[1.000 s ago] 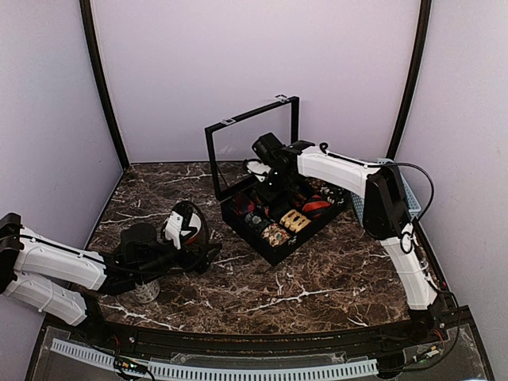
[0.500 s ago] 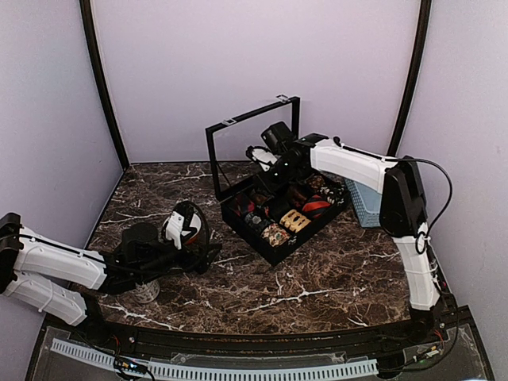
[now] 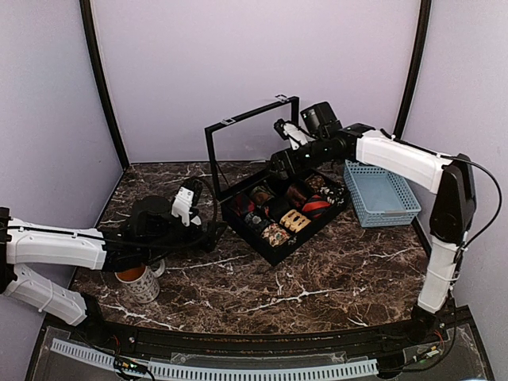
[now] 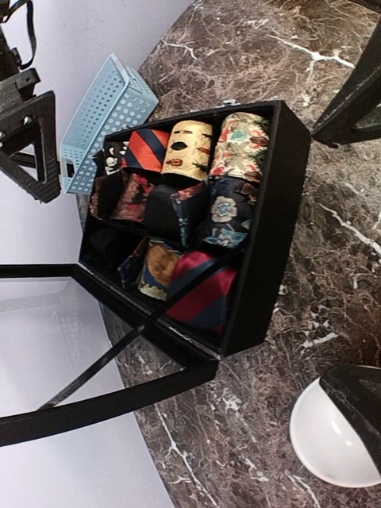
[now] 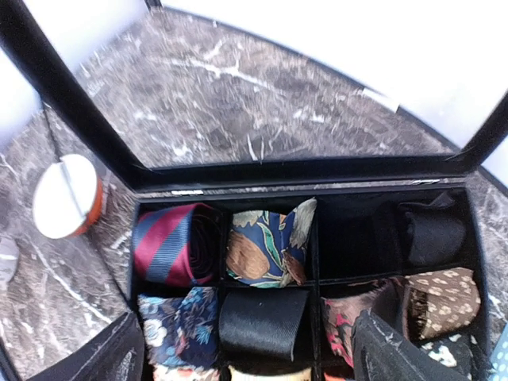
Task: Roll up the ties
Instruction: Reset both arms
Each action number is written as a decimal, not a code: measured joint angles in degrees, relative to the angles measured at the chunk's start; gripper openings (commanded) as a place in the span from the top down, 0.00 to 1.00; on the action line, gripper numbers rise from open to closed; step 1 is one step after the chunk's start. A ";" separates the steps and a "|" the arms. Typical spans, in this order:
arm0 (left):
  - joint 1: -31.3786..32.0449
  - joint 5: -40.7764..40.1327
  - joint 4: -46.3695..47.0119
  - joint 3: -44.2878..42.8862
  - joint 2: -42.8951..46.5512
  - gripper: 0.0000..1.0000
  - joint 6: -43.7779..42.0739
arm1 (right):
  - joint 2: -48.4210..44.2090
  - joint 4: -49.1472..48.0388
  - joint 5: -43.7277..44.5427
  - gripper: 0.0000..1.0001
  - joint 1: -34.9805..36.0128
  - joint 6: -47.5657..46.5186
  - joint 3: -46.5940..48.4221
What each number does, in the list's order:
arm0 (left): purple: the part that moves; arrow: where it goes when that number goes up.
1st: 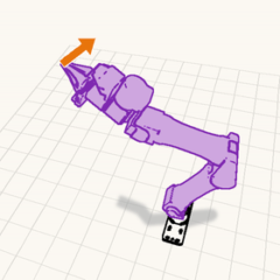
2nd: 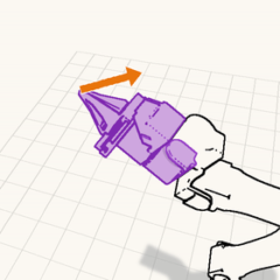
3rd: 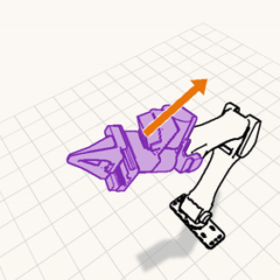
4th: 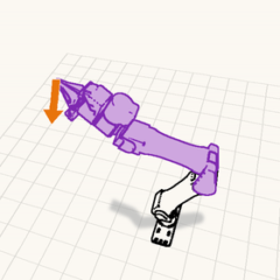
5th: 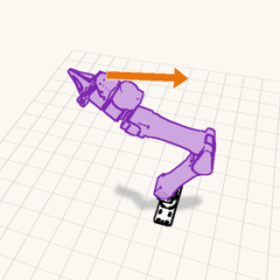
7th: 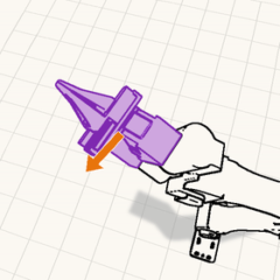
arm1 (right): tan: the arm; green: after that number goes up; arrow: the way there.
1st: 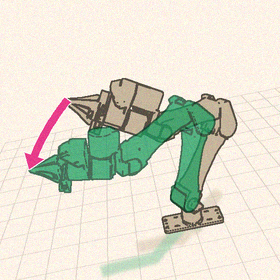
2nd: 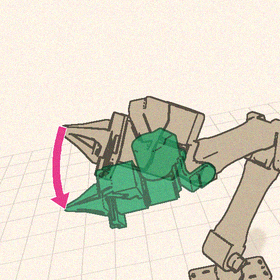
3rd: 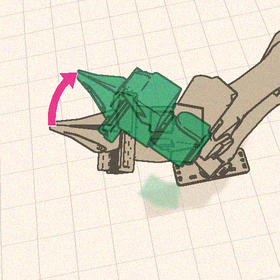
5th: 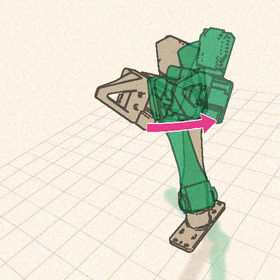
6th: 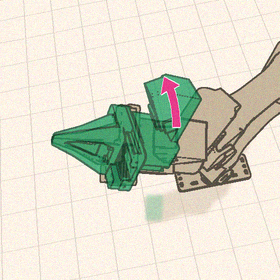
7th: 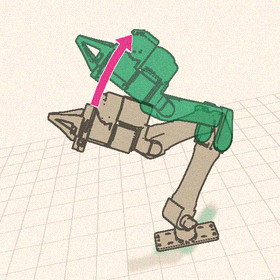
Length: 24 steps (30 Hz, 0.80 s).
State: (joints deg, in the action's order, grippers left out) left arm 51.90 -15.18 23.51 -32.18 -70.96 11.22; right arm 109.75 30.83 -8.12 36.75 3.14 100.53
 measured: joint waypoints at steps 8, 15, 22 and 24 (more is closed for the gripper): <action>0.00 -1.22 -10.49 -10.71 -1.27 0.01 0.22 | -10.73 -5.01 -3.39 0.01 -2.29 3.50 -10.32; 0.00 -1.16 -13.68 -13.25 -4.28 0.01 1.53 | -23.34 -7.48 -4.79 0.00 -3.43 6.71 -23.45; 1.16 -0.98 -15.19 -17.29 -11.74 0.01 4.22 | -37.11 -14.25 -5.38 0.01 -3.45 11.39 -41.79; 2.34 -1.11 -15.39 -18.43 -14.12 0.01 4.70 | -40.24 -16.28 -5.38 0.02 -3.45 13.07 -47.71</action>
State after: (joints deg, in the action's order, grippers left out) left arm 54.24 -16.29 8.12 -50.61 -85.08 15.92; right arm 69.52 14.55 -13.50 33.30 16.21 52.82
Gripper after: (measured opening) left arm 0.991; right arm 0.989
